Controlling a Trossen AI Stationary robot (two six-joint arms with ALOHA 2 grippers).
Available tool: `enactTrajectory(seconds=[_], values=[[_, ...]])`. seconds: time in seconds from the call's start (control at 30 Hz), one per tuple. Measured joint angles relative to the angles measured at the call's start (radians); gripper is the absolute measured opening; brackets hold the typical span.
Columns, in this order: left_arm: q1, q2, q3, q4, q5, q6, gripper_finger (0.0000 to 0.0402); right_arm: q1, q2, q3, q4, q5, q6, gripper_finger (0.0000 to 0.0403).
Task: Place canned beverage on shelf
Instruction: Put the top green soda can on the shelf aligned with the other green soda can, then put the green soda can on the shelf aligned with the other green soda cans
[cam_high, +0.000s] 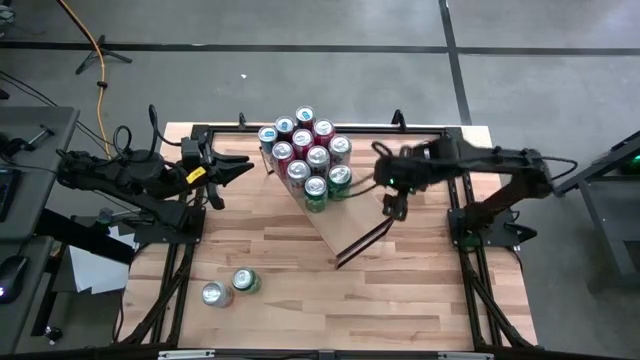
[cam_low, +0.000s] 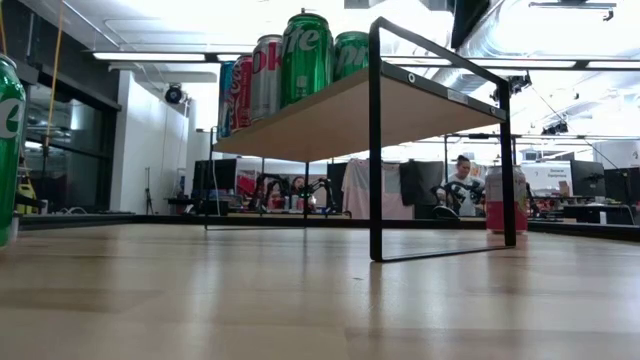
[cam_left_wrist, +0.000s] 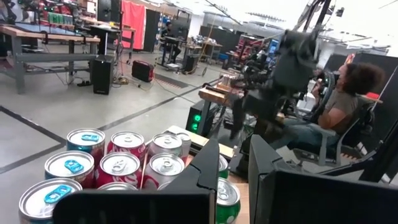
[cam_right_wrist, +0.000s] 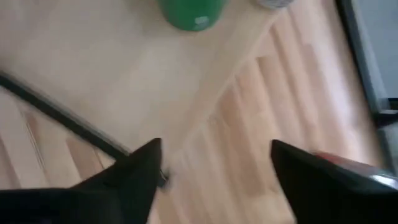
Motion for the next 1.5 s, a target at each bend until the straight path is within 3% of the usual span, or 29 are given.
enactTrajectory(seconds=[0.13, 0.27, 0.33, 0.43, 0.53, 1.17, 1.33, 1.5], values=[[0.0, 0.0, 0.0, -0.001, 0.0, 0.0, 0.0001, 0.027, -0.127, -0.284, 0.311, -0.016, 0.158, 0.0177], [0.0, 0.0, 0.0, -0.001, 0.0, 0.0, 0.0001, 0.03, -0.177, -0.455, 0.65, -0.045, 0.289, 0.004], [0.0, 0.0, 0.0, -0.001, 0.0, 0.0, 0.0001, 0.03, -0.18, -0.5, 0.82, -0.043, 0.309, 0.0014], [0.0, 0.0, 0.0, -0.001, 0.0, 0.0, 0.0001, 0.025, -0.159, -0.516, 0.902, -0.001, 0.325, 0.0024], [0.0, 0.0, 0.0, -0.001, 0.0, 0.0, 0.0001, 0.015, -0.142, -0.514, 0.879, 0.035, 0.297, 0.0008], [0.0, 0.0, 0.0, -0.002, 0.0, 0.0, 0.0001, -0.024, -0.138, -0.511, 0.986, 0.034, 0.212, 0.0], [0.0, 0.0, 0.0, -0.002, 0.0, 0.0, 0.0001, -0.024, -0.143, -0.511, 0.972, 0.0, 0.175, 0.0], [0.0, 0.0, 0.0, -0.003, 0.0, 0.002, 0.0001, -0.025, -0.226, -0.51, 0.831, 0.006, 0.144, 0.0]])
